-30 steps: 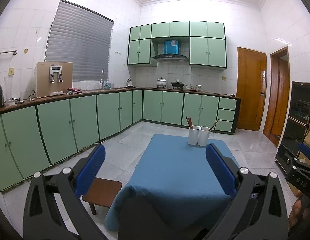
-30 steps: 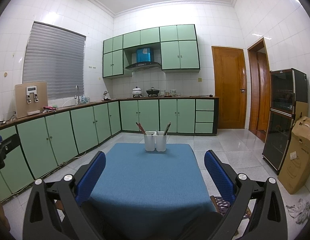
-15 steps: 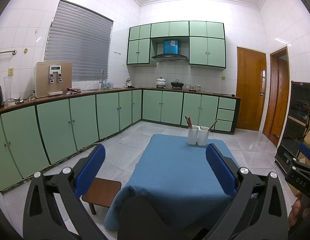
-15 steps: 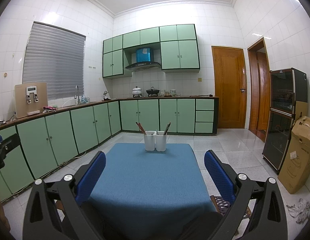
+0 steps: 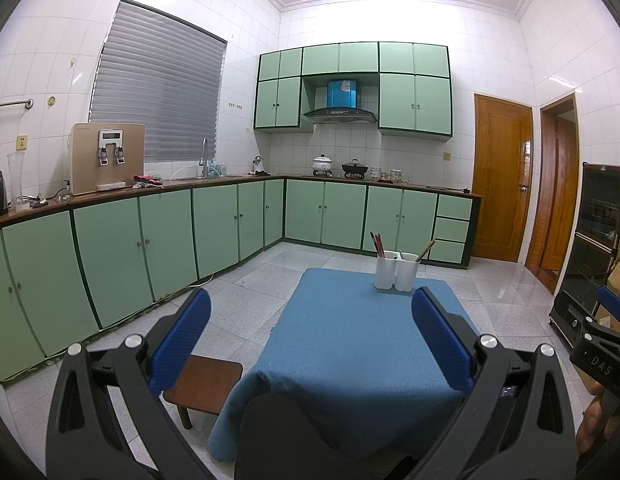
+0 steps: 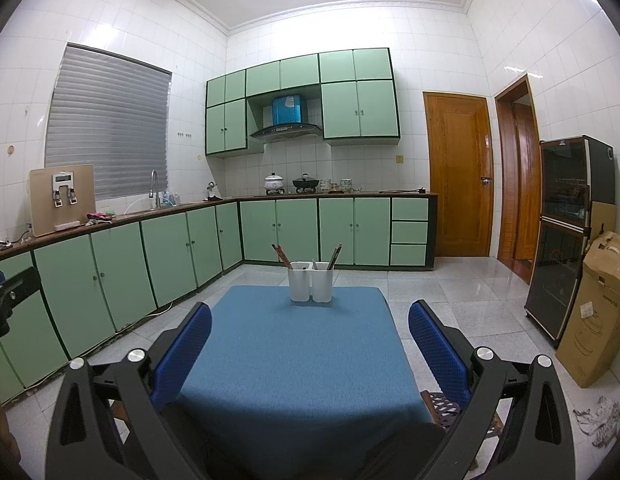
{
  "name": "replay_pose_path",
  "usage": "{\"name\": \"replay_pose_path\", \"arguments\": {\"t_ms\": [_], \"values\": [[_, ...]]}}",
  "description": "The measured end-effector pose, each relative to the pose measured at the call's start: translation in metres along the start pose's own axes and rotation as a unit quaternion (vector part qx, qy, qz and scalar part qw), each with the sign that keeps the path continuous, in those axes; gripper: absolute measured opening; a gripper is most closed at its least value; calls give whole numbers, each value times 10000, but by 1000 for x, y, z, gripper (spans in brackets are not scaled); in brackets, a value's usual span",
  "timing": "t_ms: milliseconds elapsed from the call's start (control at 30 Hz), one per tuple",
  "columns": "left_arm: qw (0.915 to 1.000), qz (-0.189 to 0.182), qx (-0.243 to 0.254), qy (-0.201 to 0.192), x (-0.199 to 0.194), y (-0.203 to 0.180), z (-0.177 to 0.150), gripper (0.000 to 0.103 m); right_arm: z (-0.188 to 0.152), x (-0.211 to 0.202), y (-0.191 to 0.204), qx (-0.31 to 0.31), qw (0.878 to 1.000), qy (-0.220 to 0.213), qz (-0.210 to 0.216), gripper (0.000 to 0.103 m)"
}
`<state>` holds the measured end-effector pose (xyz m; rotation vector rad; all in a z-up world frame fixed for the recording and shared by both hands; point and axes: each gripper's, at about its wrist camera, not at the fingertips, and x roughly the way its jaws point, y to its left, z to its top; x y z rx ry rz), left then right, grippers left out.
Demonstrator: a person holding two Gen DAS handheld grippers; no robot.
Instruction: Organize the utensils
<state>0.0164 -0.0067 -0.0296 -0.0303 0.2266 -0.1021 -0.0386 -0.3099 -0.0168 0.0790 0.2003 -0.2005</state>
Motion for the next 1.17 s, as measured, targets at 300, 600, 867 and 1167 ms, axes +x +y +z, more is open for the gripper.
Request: {"name": "replay_pose_path", "arguments": {"t_ms": [300, 600, 867, 1167], "values": [[10000, 0, -2, 5, 0, 0, 1, 98, 0, 0, 0, 1, 10000, -7, -3, 97], [10000, 2, 3, 0, 0, 0, 0, 98, 0, 0, 0, 5, 10000, -2, -1, 97], [10000, 3, -1, 12, 0, 0, 1, 98, 1, 0, 1, 8, 10000, -6, 0, 97], [10000, 1, 1, 22, -1, -3, -5, 98, 1, 0, 2, 9, 10000, -1, -3, 97]]}}
